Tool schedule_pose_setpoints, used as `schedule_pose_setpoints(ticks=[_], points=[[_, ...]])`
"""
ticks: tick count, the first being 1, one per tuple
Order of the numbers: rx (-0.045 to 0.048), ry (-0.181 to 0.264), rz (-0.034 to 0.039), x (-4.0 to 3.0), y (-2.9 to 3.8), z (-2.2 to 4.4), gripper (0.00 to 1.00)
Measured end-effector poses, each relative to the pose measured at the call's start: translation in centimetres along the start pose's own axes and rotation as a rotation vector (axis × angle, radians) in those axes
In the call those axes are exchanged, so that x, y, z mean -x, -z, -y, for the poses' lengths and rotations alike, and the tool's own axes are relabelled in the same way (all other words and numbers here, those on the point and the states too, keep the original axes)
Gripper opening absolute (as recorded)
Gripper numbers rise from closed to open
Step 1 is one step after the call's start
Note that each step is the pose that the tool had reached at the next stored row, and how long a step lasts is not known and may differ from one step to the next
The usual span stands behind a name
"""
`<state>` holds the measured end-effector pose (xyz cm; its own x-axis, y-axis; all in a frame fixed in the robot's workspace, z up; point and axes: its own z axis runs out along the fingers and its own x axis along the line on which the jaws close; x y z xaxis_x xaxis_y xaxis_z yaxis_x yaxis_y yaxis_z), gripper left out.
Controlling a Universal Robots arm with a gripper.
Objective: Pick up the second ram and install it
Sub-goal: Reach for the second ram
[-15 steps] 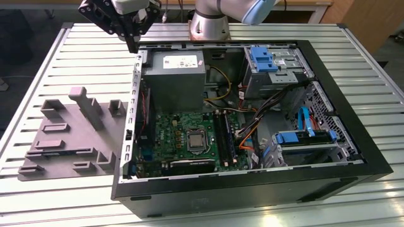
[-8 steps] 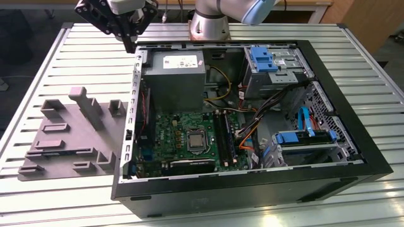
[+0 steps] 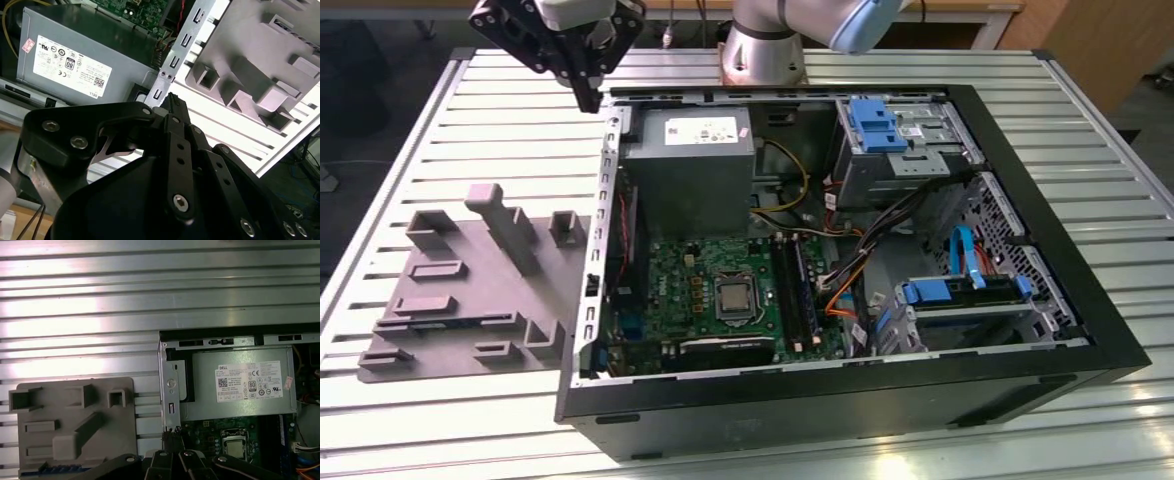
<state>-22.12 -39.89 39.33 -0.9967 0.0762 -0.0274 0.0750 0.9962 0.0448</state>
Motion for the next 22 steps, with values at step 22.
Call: schedule_pose_setpoints(ticks=[22], points=[[-0.0001,0.000,0.0000,-1.11,0.04,0.08,0.11]])
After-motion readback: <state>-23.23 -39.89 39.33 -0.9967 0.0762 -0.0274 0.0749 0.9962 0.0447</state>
